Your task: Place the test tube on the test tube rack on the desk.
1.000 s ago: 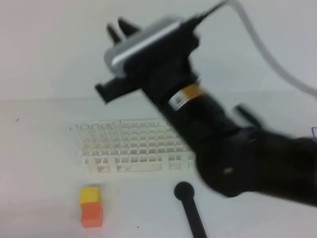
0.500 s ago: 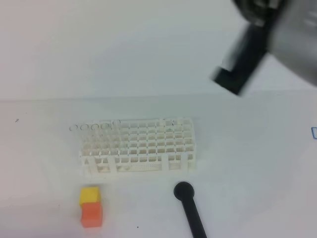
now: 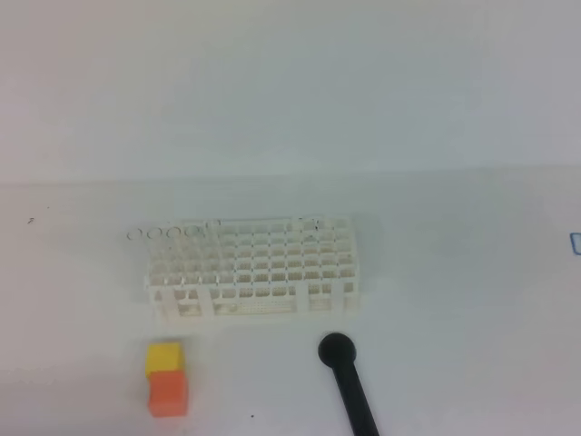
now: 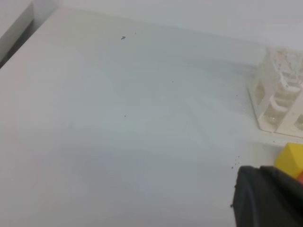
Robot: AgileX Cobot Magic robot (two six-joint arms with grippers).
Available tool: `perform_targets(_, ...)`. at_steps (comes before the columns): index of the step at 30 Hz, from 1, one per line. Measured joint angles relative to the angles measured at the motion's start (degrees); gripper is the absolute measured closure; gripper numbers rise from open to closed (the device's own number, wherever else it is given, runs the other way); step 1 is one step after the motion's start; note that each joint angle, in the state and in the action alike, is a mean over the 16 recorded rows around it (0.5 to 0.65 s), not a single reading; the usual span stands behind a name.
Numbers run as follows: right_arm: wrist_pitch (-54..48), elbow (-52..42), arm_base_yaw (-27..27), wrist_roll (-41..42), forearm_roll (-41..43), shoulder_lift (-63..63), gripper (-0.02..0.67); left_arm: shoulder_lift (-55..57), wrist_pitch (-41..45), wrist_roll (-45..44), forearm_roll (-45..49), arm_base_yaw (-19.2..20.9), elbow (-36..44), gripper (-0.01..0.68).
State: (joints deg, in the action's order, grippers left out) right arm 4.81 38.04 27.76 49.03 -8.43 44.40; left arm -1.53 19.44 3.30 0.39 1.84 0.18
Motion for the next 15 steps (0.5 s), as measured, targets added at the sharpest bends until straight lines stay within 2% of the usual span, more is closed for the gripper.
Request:
perform_targets(8,-0.14,-18.29,-16.61,0.00,-4.74,-19.11,0.650,0.00,0.03,0.00,0.00,-0.03,0.12,0.674)
perform_targets(15,-0.51,-25.65,-24.37,0.00,-6.61,-31.15,0.650,0.00,0.08,0.00,0.01,-0.03,0.35,0.674)
